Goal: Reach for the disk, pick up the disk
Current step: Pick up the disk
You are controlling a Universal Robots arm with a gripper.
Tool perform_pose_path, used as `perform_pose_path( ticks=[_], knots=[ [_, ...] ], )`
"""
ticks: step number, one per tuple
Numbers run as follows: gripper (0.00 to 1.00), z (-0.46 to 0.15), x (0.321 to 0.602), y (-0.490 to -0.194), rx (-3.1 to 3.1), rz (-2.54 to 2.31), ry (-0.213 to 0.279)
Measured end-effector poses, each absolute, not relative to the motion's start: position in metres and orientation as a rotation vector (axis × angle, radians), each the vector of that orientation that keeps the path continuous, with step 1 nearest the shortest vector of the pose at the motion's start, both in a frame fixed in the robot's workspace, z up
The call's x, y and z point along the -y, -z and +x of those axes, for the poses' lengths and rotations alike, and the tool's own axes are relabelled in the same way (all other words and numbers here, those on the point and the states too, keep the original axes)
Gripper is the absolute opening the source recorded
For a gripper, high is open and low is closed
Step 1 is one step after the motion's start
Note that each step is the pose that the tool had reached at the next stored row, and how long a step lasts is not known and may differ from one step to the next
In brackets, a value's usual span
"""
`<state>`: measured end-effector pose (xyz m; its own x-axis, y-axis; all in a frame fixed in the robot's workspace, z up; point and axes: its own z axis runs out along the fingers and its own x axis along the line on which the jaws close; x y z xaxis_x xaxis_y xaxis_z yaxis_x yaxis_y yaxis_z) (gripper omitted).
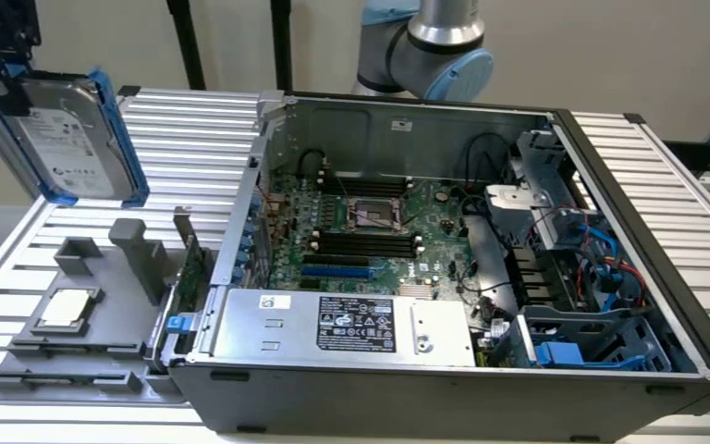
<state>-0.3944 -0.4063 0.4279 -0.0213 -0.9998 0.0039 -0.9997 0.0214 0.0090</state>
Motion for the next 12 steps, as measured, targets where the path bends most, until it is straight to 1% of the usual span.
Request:
perform_pose_path(
  ticks=[7, 12],
  knots=[
    [0.33, -0.362, 0.407, -0.459, 2.242, 2.196, 0.02],
    [0.33, -0.34, 0.407, -0.473, 2.241, 2.195, 0.024]
  ],
)
